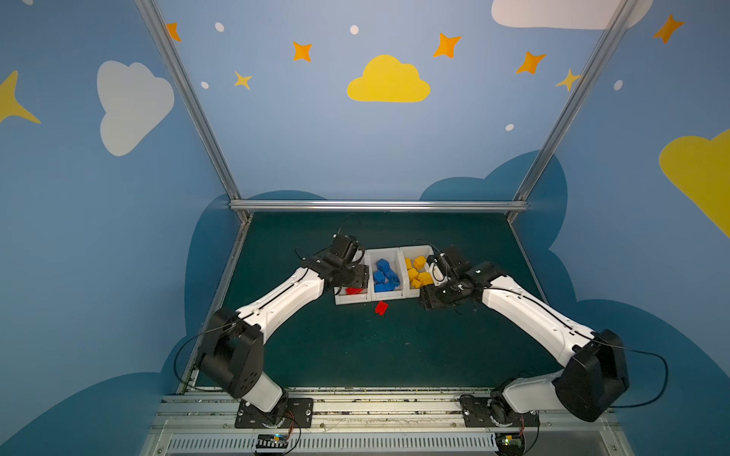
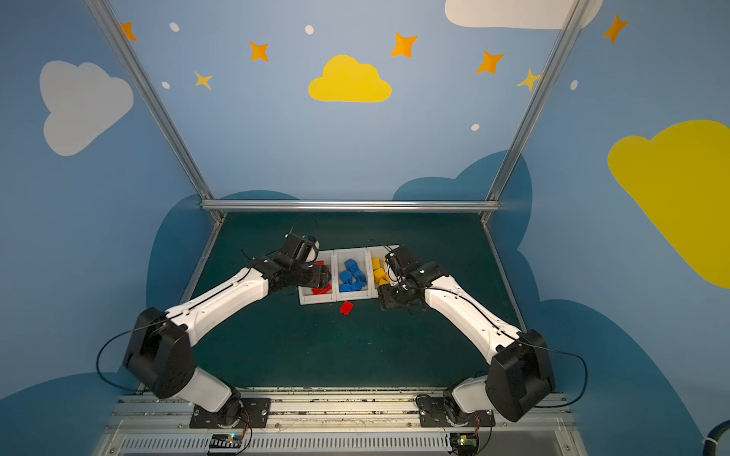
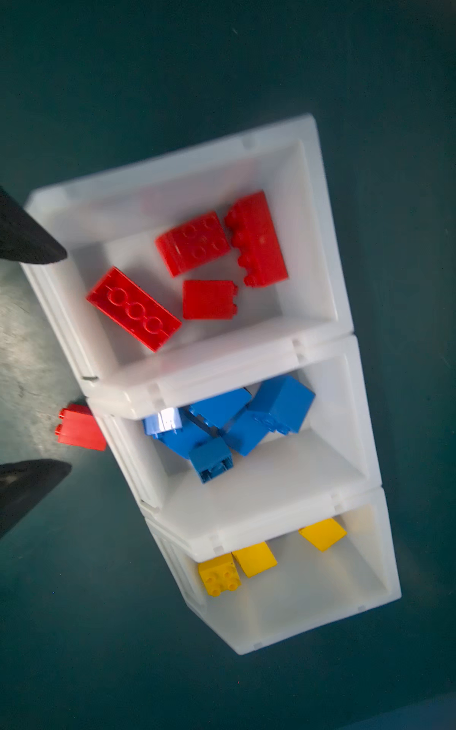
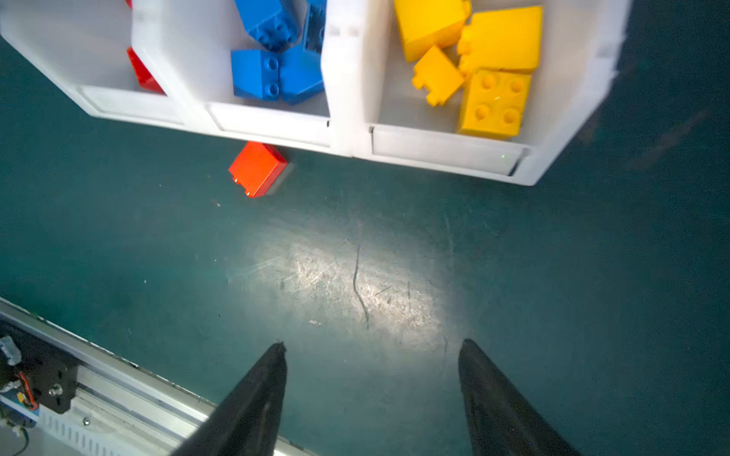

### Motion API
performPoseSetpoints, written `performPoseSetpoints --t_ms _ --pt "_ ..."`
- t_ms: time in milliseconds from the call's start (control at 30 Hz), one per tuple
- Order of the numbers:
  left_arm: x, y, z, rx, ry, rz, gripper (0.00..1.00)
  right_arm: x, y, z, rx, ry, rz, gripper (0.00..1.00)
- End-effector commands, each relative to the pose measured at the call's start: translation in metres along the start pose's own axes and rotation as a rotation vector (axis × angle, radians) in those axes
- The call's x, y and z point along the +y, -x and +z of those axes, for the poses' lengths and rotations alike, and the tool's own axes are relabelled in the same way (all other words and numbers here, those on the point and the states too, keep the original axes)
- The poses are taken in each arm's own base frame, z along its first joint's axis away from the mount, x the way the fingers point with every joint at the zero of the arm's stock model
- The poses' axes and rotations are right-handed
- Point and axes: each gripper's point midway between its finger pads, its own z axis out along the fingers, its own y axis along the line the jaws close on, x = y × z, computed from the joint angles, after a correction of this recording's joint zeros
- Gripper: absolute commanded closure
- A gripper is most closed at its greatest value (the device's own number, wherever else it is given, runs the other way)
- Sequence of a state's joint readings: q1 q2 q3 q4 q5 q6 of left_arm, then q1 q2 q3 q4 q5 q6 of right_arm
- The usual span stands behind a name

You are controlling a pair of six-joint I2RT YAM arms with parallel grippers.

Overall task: Sort the legos into containers by color
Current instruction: 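Grasp the red brick beside the bin with the right gripper while the left draws back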

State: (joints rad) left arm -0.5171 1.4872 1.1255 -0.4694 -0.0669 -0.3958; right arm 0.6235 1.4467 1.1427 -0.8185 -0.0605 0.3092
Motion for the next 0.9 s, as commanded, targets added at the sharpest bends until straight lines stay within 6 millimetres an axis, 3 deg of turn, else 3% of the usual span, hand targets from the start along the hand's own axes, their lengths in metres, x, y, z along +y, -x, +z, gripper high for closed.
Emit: performPoseSetpoints --t_ms 0,233,500,733,867 --pt "0.015 -0.016 -0.017 -0.03 0.013 -0.049 0.22 0.02 0.01 0.014 0.008 0.006 -0.06 0.3" --pt "0.053 -0.068 -0.053 -0.081 0.065 -0.165 0.21 0.053 0.021 0.056 0.043 -0.047 -0.078 0.3" --pt "0.075 -0.103 -0.086 -0.2 0.062 -0.228 0.2 0.07 0.036 0.092 0.007 -0.117 0.048 0.3" --pt "0.086 -0.127 -0.092 -0.194 0.073 -0.258 0.19 0.085 0.043 0.115 0.006 -0.169 0.076 0.3" --pt "0.08 -0.132 -0.088 -0.188 0.027 -0.251 0.19 0.086 0.044 0.126 0.009 -0.2 0.111 0.3"
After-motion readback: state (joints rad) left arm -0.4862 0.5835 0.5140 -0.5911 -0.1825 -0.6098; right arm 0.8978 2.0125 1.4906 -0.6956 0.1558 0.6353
